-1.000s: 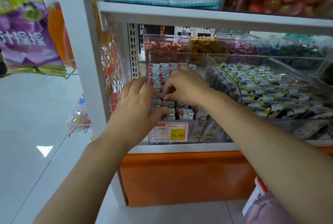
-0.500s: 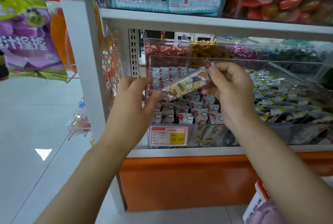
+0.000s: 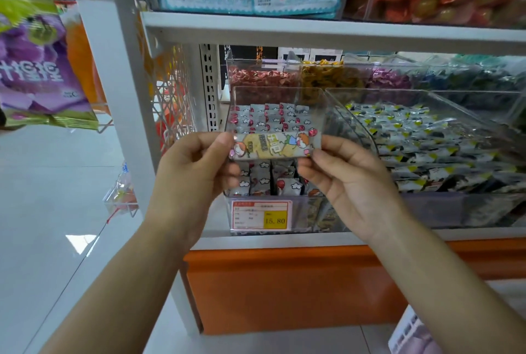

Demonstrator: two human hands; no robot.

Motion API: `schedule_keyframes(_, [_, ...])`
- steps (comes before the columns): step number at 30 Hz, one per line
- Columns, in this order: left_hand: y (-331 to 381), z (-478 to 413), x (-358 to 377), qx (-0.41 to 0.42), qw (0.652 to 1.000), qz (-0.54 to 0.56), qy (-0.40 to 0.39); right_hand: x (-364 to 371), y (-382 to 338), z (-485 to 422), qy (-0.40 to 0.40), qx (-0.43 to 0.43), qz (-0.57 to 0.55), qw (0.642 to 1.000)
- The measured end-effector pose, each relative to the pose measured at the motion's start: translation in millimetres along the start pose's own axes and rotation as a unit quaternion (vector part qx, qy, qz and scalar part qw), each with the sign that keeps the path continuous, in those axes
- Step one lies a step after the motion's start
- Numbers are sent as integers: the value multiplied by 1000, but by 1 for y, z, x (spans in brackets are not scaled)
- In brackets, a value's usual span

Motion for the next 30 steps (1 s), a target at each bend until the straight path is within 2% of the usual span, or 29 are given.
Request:
schedule_keyframes(3, [-5,0,6,-57,991,116,-28,-4,0,-1,23,-2,-9,1000])
schedule_keyframes(8, [-3,2,12,-50,988,135,-54,-9,5,-3,43,21,-62,997])
schedule_keyframes(10, [-1,1,10,-28,992,105,-56,-9,5,-3,45,19,-66,997])
schedule_keyframes(13, [3,1,7,22,998,-12,-65,-6,4,-2,34,14,-30,999])
schedule_keyframes(16, [3,2,9,30,991,-105,-79,-9,0,-1,46,-22,89,995])
schedule_keyframes(20, [0,3,9,-28,995,-75,-64,-8,-7,-1,31,-85,160,983])
schedule_keyframes(23, [3,4,9,14,986,-149,-71,0,-9,1,-9,-108,203,973])
schedule_keyframes(25, [3,4,9,14,985,-159,-72,5,-7,2,-26,-109,229,967])
schedule_keyframes(30, [5,4,9,29,980,-176,-86,4,-12,4,-12,-126,263,956])
Point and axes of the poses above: each hand's wrist, its own z-axis away from the middle knuckle, its own x-axis out of the palm, y = z × x, the point moved 7 cm from there along -z, towards the middle knuckle, and after that the axes turned 3 degrees about x, right-handed, at the moved point
